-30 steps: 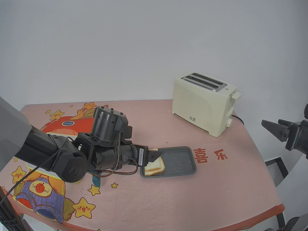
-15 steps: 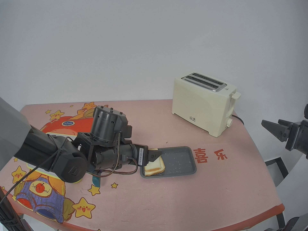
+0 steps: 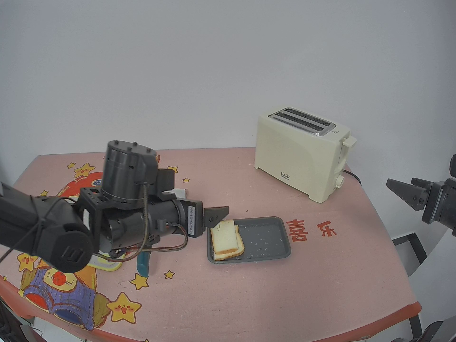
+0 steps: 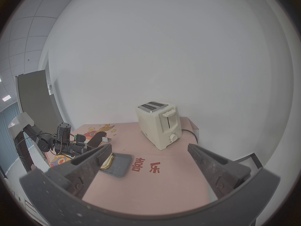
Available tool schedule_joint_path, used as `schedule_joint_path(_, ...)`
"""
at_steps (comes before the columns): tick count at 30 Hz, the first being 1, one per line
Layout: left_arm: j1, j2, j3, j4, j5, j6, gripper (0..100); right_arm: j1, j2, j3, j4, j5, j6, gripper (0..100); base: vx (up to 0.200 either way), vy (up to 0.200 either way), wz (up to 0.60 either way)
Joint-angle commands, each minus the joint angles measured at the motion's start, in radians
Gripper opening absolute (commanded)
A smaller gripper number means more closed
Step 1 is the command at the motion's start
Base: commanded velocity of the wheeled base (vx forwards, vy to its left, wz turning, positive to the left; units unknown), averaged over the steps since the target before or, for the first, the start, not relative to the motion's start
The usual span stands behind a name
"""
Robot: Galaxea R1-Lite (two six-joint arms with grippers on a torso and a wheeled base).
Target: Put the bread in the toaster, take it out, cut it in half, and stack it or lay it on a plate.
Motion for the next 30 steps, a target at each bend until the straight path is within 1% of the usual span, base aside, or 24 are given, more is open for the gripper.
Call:
schedule_joint_path(1,0.000,-0.182,0.053,0.001,0.009,0.004,100,0.000,0.002,0.001,0.002,0.000,-0.001,100,0.000,0.000,0.00)
schedule_joint_path(4,0.002,-0.251,0.074,0.005,0.008,0.004,100,0.000,0.002,0.001,0.002,0.000,-0.001,100,0.000,0.200,0.00)
schedule_joint_path(10,0.004,-0.317,0.116,0.007,0.005,0.004,100,0.000,0.002,0.001,0.002,0.000,0.001,100,0.000,0.200,0.00)
schedule_joint_path(30,0.002,-0.369,0.163,0.008,0.011,0.005,100,0.000,0.013,0.012,-0.008,0.000,-0.001,100,0.000,0.200,0.00)
